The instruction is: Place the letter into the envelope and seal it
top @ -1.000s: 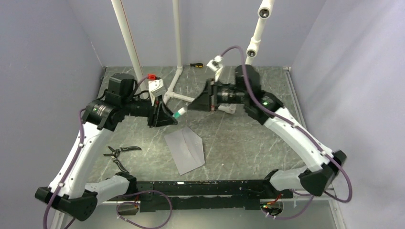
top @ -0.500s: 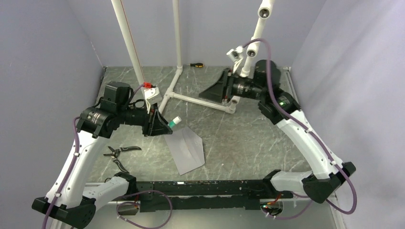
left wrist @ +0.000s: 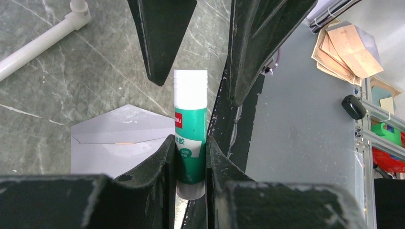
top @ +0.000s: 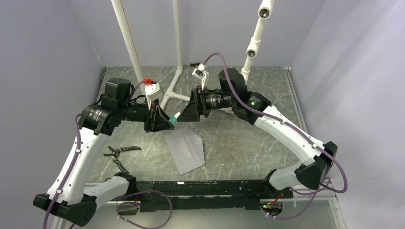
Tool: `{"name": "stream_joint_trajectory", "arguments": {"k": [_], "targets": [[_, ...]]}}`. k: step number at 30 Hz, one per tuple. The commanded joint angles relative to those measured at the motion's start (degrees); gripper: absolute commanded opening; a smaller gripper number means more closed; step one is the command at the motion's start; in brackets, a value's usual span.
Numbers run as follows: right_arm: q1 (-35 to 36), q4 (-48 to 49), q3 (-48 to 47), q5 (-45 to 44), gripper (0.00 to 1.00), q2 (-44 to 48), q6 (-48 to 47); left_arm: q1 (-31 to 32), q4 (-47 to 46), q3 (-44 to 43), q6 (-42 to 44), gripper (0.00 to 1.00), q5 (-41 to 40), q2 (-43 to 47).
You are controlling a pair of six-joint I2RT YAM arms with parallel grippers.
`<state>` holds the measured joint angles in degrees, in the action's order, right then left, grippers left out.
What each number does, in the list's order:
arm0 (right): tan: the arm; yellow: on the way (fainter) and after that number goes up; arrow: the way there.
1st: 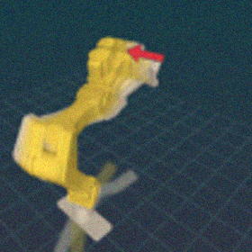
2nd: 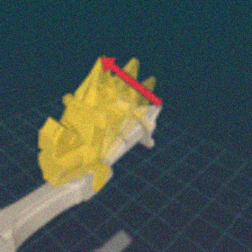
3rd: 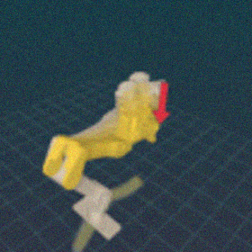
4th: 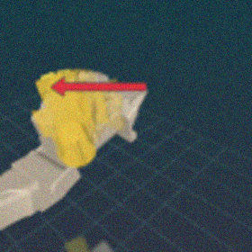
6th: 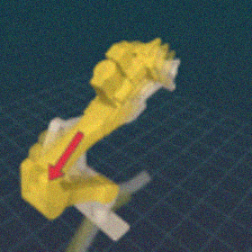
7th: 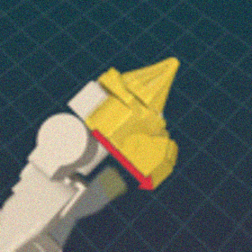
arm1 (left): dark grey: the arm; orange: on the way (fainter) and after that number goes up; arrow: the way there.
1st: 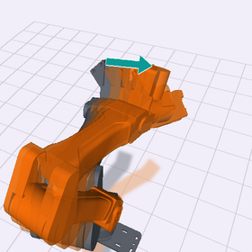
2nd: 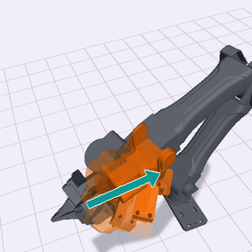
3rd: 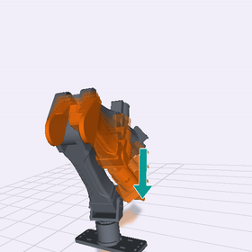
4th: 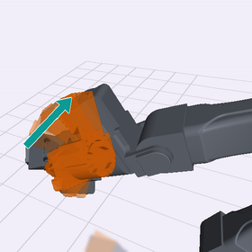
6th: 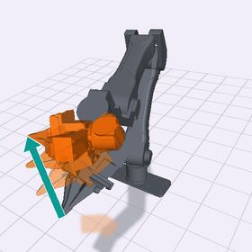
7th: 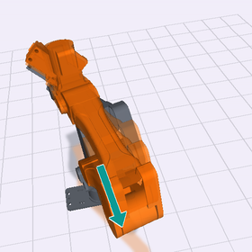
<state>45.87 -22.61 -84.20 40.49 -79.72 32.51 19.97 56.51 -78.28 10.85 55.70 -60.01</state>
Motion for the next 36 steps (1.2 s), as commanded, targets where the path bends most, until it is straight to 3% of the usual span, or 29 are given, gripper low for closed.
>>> {"name": "stream_joint_trajectory", "arguments": {"k": [1, 9, 14, 18, 27, 32, 36], "targets": [[0.64, 5.03, -2.05, 1.13, 0.63, -0.42, 0.67, -0.05, -2.16, -2.18, 0.01, 0.02, 2.76, -0.26], [0.72, 7.38, -2.69, 1.46, 0.42, -2.86, 2.88, -0.06, -1.59, -2.14, 0.62, 0.02, 2.69, -0.55], [0.72, 8.34, -2.11, 2.75, 0.00, -3.14, 3.86, -0.09, -1.80, -1.52, 0.61, 0.02, 1.71, -0.17], [-0.98, 9.02, -0.06, 0.33, 0.00, -0.82, 5.03, -0.07, -0.09, -0.17, 0.74, 0.02, -0.21, 0.89], [-12.10, 17.84, 3.00, 1.03, 0.00, 6.95, 13.57, -0.10, 1.33, 6.54, -1.16, 0.02, -1.34, 6.24], [-12.37, 17.35, 3.04, 0.85, 0.00, 6.77, 12.94, -0.10, 2.20, 6.40, -0.43, 0.02, -1.75, 6.15], [-11.11, 9.03, 1.02, -2.08, 0.00, 5.13, 6.17, -0.10, 1.76, 5.42, -0.15, 0.02, -2.34, 5.16]]}}
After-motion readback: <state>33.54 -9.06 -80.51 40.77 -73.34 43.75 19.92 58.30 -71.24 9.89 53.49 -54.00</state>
